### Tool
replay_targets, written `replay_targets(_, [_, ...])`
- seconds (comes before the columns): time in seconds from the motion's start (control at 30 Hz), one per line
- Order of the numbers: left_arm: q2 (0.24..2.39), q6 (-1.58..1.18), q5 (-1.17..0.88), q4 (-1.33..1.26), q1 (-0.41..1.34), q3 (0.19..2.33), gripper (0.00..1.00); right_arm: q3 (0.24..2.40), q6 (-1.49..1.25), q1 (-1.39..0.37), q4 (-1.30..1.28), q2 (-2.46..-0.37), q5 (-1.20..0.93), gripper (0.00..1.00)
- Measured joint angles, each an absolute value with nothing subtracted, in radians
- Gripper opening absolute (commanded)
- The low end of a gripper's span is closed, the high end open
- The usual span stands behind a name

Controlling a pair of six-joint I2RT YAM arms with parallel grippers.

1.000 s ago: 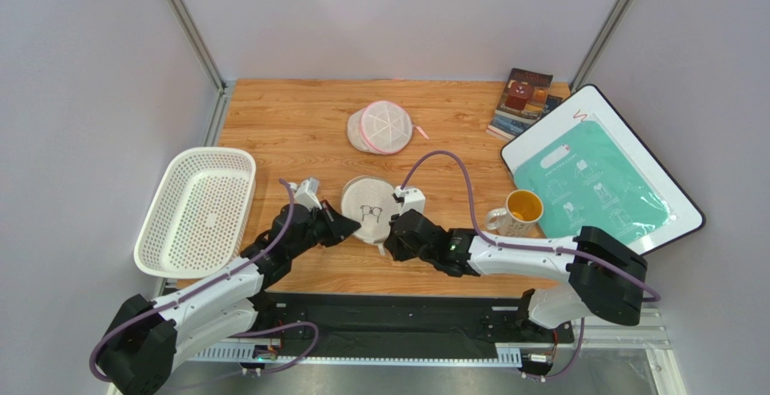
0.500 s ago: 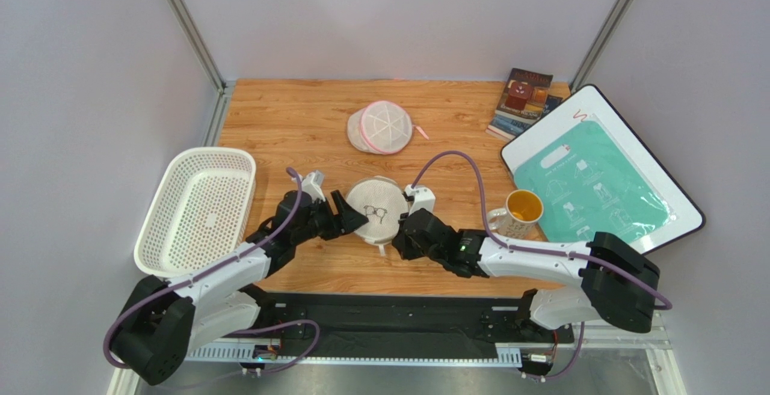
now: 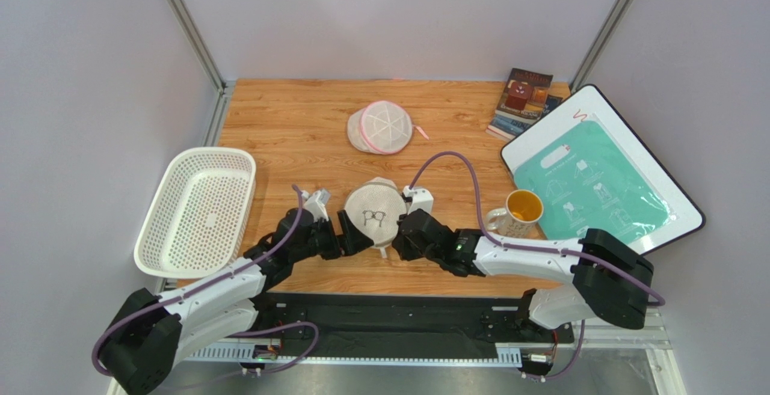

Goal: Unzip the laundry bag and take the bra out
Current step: Unzip the laundry bag at the center of the board.

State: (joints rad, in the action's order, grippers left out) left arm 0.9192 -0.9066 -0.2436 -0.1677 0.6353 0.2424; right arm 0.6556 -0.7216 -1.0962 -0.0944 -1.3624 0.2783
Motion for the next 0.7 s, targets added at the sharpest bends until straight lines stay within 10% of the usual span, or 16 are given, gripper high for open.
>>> replay_targets(0.7, [1.112, -1.042, -0.188, -0.410, 0.697, 0.173, 0.92, 0.678, -0.734, -1.096, -0.085, -1.388, 0.248, 0.00])
